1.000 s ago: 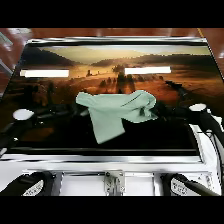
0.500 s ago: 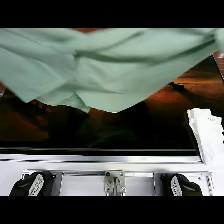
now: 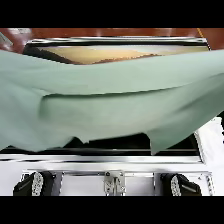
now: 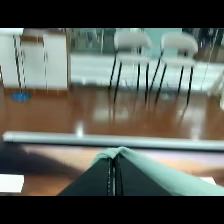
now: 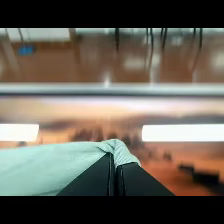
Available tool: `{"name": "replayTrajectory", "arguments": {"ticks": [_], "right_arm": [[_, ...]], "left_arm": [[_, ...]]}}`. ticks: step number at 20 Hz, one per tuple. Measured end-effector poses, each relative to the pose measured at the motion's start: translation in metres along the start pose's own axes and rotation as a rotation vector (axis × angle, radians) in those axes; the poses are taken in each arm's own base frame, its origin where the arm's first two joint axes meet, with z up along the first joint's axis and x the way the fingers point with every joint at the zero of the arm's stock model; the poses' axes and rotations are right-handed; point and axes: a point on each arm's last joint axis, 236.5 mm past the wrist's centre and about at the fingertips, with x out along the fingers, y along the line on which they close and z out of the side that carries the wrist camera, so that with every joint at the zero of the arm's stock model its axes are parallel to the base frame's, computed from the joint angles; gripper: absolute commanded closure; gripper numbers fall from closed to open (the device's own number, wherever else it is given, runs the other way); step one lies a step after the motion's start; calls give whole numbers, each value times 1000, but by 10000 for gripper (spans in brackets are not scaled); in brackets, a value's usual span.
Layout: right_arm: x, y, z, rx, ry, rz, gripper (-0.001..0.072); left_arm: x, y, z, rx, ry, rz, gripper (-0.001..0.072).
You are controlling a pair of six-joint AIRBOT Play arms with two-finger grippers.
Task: Fold the shirts.
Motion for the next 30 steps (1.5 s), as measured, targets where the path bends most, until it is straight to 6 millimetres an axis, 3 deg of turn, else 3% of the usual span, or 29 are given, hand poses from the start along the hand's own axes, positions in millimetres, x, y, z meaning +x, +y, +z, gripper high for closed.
{"name": "replayTrajectory", "arguments": {"ticks": [5,9,12,14,17,18,19,20,21,24,26,27,29,30], "right_arm": [[80,-43,-110,217,395,4,647],[179,-56,-177,400,503,58,647],[258,-56,-217,480,496,51,647],[298,-52,-247,533,496,24,647],[335,-37,-291,590,535,7,646],[342,-32,-301,605,546,4,642],[346,-28,-310,623,559,1,560],[348,-25,-315,637,567,1,308],[350,-23,-316,653,570,3,140],[340,-27,-298,635,578,33,126],[319,-46,-280,568,593,38,129],[303,-63,-276,526,620,21,130],[266,-96,-283,470,714,-32,130],[246,-110,-293,463,777,-58,129]], "left_arm": [[49,50,-114,-216,289,18,674],[102,83,-214,-427,454,-13,674],[149,92,-267,-486,497,-39,673],[179,90,-305,-522,545,-51,673],[210,72,-371,-567,672,-82,673],[217,62,-392,-592,721,-92,670],[221,52,-410,-621,767,-99,587],[223,46,-425,-653,803,-96,336],[224,43,-436,-683,833,-88,25],[216,46,-448,-743,916,-90,21],[193,70,-452,-758,1013,-67,246],[175,83,-457,-757,1078,-47,301],[130,113,-470,-756,1202,21,259],[104,121,-479,-769,1264,51,53]]}}
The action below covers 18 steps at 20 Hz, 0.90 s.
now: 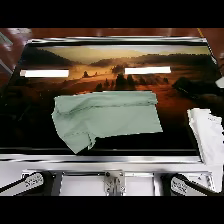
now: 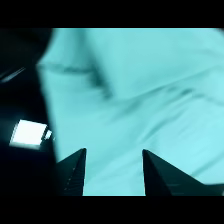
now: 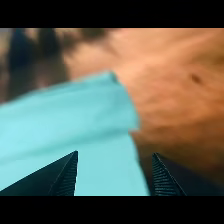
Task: Fold the shirts.
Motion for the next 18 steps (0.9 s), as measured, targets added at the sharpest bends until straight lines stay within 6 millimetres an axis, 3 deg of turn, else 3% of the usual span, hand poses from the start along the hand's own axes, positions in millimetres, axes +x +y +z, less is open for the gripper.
{"name": "replayTrajectory", "arguments": {"ticks": [2,4,5,7,11,15,17,18], "right_arm": [[-10,-34,-32,38,112,-47,129],[-10,-49,-64,86,207,-44,129],[-8,-52,-78,110,240,-37,129],[-1,-52,-96,151,281,-7,129],[8,-52,-108,199,288,20,129],[11,-52,-110,212,283,27,127],[13,-53,-112,218,290,29,39],[15,-54,-115,223,301,29,39]], "left_arm": [[5,27,-36,-58,81,11,13],[23,38,-71,-105,151,-19,23],[34,39,-84,-123,170,-41,74],[54,37,-102,-151,182,-74,74],[86,28,-123,-146,203,-92,79],[110,17,-127,-131,201,-97,281],[118,11,-125,-135,186,-104,295],[121,9,-123,-142,178,-106,465]]}}
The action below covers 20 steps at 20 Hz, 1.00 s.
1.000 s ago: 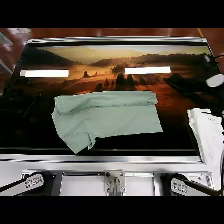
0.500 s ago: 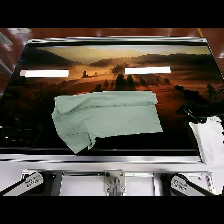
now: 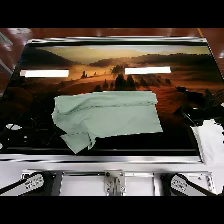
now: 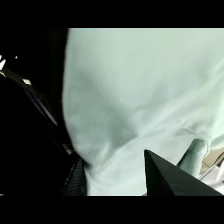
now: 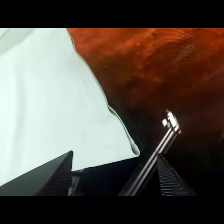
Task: Fold the shirts.
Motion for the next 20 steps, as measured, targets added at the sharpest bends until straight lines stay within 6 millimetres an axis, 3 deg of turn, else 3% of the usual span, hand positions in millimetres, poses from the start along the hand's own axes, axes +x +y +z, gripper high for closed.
{"name": "replayTrajectory", "arguments": {"ticks": [1,2,3,8,15,16,17,18,19,20], "right_arm": [[4,-2,-4,7,21,3,39],[9,-4,-10,17,54,6,39],[15,-5,-14,27,82,10,39],[43,-10,-38,83,209,49,40],[87,1,-55,64,310,63,54],[93,7,-60,58,334,72,111],[99,15,-66,48,358,80,227],[105,19,-69,32,367,75,462],[112,22,-70,11,369,68,639],[115,28,-69,-7,364,66,647]], "left_arm": [[3,0,2,-1,-8,6,582],[4,-1,2,-2,-9,4,653],[6,-2,3,-2,-14,3,672],[2,-11,7,49,-33,-9,672],[-24,-40,20,169,-120,-38,672],[-28,-45,22,187,-132,-44,672],[-33,-50,25,200,-144,-49,672],[-38,-56,29,216,-159,-56,672],[-44,-63,34,234,-173,-63,673],[-52,-73,40,256,-194,-72,673]]}}
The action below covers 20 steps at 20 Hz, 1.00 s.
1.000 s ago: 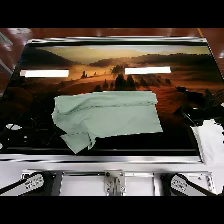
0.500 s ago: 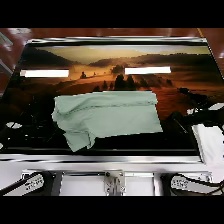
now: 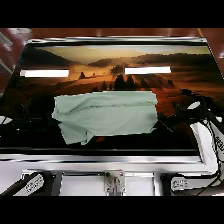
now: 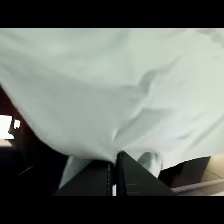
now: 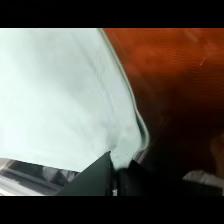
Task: Fold the shirts.
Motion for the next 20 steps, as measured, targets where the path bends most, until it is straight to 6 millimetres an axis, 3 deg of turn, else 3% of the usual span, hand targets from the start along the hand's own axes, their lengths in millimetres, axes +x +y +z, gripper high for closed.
{"name": "replayTrajectory", "arguments": {"ticks": [3,5,6,8,10,12,13,15,17,20], "right_arm": [[-12,35,16,-99,-53,41,648],[-48,73,38,-223,-171,78,648],[-76,98,47,-305,-250,97,648],[-153,159,56,-498,-457,120,648],[-253,222,44,-687,-735,116,648],[-350,271,4,-840,-1024,80,648],[-394,290,-27,-899,-1168,62,648],[-461,311,-90,-965,-1402,30,647],[-498,316,-147,-982,-1547,8,648],[-522,304,-212,-978,-1667,-58,647]], "left_arm": [[-30,-35,41,100,-78,-33,675],[-64,-72,72,209,-151,-59,675],[-87,-97,88,278,-204,-70,675],[-150,-161,117,454,-359,-89,674],[-226,-232,126,626,-553,-107,674],[-311,-303,111,793,-785,-121,674],[-349,-332,95,859,-894,-133,674],[-410,-376,53,963,-1075,-154,674],[-448,-398,11,1015,-1188,-153,674],[-481,-396,-30,998,-1294,-77,673]]}}
